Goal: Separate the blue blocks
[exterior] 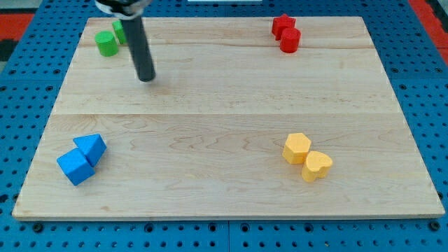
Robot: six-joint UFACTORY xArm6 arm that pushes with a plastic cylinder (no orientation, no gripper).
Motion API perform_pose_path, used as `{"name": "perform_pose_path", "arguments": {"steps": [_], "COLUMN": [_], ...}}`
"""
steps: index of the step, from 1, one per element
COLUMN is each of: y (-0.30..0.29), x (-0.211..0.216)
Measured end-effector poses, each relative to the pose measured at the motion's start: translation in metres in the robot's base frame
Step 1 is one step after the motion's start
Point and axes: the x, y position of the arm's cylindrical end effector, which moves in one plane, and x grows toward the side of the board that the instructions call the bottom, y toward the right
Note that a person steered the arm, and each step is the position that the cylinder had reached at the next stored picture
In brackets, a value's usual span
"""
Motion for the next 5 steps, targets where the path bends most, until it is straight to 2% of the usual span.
{"name": "perform_pose_path", "arguments": {"steps": [1,2,3,4,5], "y": [0.027,0.030,-0.038,-0.078,-0.086], "x": [0.059,0.179,0.211,0.212,0.171]}}
